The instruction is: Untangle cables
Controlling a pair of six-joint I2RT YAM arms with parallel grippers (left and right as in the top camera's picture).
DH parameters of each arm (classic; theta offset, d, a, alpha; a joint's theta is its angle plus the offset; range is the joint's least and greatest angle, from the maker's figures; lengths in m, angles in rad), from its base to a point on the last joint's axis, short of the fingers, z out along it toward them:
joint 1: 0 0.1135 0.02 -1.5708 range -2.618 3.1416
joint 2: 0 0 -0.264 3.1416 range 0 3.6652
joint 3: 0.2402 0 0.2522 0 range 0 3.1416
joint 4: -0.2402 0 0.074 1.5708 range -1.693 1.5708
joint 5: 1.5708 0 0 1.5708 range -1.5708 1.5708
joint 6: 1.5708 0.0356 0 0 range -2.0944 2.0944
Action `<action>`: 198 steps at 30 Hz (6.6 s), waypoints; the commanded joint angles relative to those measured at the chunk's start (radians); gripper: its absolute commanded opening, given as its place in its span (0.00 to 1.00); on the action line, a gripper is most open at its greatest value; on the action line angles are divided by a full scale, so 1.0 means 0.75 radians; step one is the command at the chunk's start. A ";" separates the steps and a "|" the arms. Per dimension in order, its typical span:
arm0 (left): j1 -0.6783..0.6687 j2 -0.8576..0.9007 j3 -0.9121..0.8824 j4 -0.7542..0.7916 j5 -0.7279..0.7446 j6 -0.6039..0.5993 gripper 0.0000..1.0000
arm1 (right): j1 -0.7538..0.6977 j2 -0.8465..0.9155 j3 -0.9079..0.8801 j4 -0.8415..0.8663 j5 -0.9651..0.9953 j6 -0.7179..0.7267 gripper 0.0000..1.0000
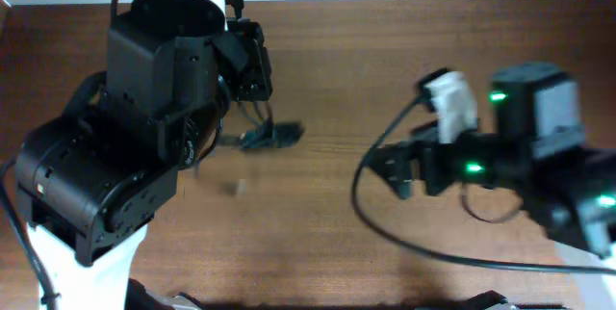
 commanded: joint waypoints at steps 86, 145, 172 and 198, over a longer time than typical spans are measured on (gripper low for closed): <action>0.613 -0.077 0.008 -0.314 -0.367 -0.031 0.00 | -0.919 -0.217 -0.143 0.266 0.665 0.138 0.04; 1.076 -0.124 0.008 -0.339 0.025 0.002 0.00 | -0.080 0.641 0.014 0.678 0.444 0.378 0.99; 1.076 -0.123 0.008 -0.348 0.064 0.017 0.00 | 0.106 0.641 -0.625 0.315 0.950 1.964 0.73; 1.076 -0.123 0.008 -0.359 0.073 0.017 0.00 | 0.106 0.736 -0.784 0.487 0.947 1.974 0.40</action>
